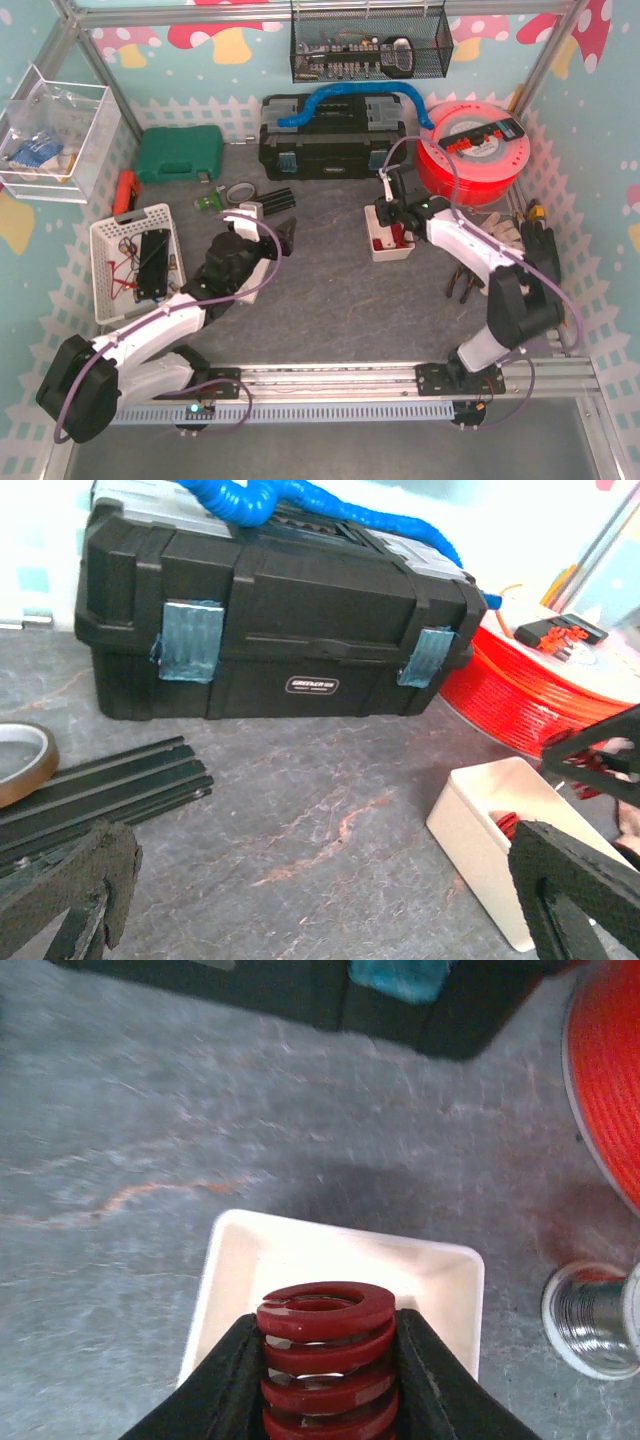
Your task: Install the large spring
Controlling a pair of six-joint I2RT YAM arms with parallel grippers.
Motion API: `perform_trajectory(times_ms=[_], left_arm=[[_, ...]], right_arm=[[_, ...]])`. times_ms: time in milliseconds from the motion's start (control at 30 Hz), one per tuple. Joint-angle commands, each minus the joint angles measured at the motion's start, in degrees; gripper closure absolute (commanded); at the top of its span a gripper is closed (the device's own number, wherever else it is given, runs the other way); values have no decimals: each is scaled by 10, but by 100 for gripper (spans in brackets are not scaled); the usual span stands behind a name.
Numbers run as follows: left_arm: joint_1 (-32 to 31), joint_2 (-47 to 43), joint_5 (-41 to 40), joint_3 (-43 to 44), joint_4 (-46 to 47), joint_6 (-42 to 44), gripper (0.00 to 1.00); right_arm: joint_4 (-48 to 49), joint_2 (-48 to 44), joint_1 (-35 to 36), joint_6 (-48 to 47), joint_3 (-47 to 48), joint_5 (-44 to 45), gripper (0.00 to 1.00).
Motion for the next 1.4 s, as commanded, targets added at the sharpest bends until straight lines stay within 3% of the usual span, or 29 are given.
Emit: perform_trajectory(times_ms=[0, 233, 567, 733, 1033, 1367], left_arm=[[-3, 7, -30, 7, -8, -37, 1], [-2, 14, 74, 29, -34, -55, 1], [-3, -5, 247, 71, -133, -121, 34], [-12, -1, 335, 95, -154, -126, 43], [-46, 49, 360, 164, -196, -114, 40], [-71, 127, 357, 214, -221, -100, 61]], right_arm=[[84, -82, 12, -51, -57, -56, 95], [227, -212, 104, -150, -168, -76, 100], [516, -328, 168, -256, -375, -203, 100], [552, -310, 179, -275, -395, -193, 100], [619, -289, 202, -288, -426, -205, 100], [639, -273, 219, -292, -430, -190, 100]])
